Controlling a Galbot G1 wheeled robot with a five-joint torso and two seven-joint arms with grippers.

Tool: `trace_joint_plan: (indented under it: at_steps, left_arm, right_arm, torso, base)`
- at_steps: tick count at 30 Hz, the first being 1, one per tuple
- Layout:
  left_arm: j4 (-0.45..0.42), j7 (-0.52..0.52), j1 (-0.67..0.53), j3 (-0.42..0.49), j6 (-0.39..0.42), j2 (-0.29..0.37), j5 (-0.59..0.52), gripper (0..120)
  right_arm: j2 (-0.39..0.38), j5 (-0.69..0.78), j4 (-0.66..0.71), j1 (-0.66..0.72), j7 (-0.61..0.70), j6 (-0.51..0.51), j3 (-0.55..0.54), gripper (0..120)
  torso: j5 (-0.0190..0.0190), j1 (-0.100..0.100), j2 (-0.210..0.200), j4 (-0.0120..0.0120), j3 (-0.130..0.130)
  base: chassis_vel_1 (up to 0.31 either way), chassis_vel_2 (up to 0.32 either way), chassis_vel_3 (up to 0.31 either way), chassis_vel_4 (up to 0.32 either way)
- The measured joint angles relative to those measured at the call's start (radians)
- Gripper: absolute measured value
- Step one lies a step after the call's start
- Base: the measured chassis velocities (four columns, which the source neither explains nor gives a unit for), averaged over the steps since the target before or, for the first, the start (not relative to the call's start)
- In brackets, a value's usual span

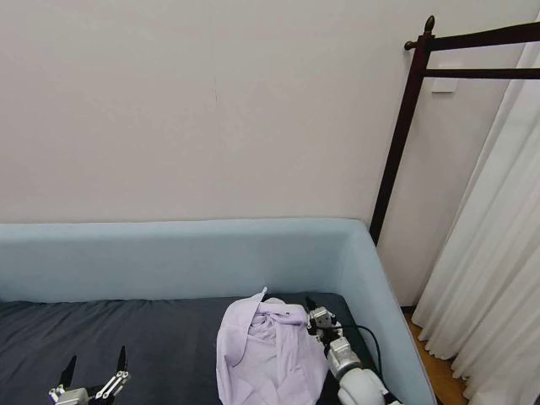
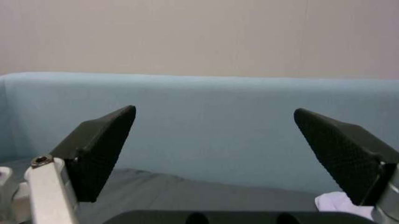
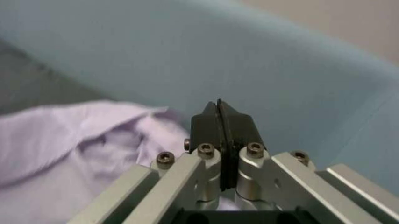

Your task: Pick up the clothes from the sofa and hang them on the clothes hanger.

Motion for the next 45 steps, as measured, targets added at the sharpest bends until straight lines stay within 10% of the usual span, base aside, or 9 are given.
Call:
trace_joint_plan:
  at_steps: [7, 34, 45]
  left_arm:
    - [0.007, 0.0, -0.003, 0.0, -0.001, 0.001, 0.004, 100]
    - [-0.006, -0.002, 0.027, -0.024, -0.018, -0.006, 0.019, 100]
    - [0.003, -0.003, 0.027, -0.029, -0.026, 0.0, 0.016, 100]
  right_arm:
    - [0.003, -0.074, -0.069, -0.079, 0.0, 0.001, 0.016, 0]
    - [0.424, -0.349, -0.535, 0.036, 0.45, -0.069, -0.007, 98]
    - [0.451, -0.426, -0.582, 0.052, 0.479, -0.074, 0.039, 94]
  torso:
    - [0.0, 0.0, 0.0, -0.0003, 0.0]
    - [-0.0005, 0.0, 0.0, 0.0, 0.0]
    - [-0.0003, 0.0, 0.0, 0.0, 0.0]
  base:
    - [0.0, 0.0, 0.0, 0.0]
    - [0.0, 0.0, 0.0, 0.0]
    - [0.0, 0.0, 0.0, 0.0]
